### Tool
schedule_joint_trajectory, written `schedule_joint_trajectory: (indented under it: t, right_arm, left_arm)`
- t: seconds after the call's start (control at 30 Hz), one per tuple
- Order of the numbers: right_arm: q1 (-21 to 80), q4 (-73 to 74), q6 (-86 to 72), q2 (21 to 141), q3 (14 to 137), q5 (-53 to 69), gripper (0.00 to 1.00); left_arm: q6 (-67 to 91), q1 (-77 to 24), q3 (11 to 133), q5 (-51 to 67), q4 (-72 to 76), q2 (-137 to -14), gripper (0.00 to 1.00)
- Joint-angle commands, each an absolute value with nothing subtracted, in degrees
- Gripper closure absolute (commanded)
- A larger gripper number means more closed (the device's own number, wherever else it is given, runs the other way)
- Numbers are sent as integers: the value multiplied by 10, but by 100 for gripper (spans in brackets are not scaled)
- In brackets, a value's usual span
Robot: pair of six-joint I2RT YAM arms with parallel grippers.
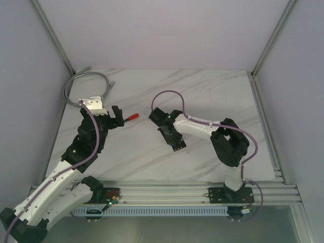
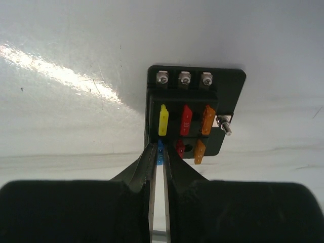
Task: Snap on the fuse box
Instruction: Install the fuse at the fuse box base.
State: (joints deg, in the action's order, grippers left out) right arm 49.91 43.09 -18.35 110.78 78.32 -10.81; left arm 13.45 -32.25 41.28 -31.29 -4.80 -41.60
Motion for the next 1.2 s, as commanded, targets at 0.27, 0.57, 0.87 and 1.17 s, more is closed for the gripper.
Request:
schedule_joint_trajectory:
  t: [0.27,0.57,0.87,1.17]
  right_arm:
    - [515,366,-185,1120,734,-114,94]
    - [515,367,-209,1043,745,-115,71]
    - [515,369,-214,1031,742,-121,75]
    - [514,379,-215,1046,729,-130,86]
  left_arm:
    - [138,-320,410,-307,-50,-411,0]
    - [139,-320,410,-305,-50,-411,0]
    - [139,-320,410,-305,-51,-411,0]
    - [139,-321,410,-304,-50,-411,0]
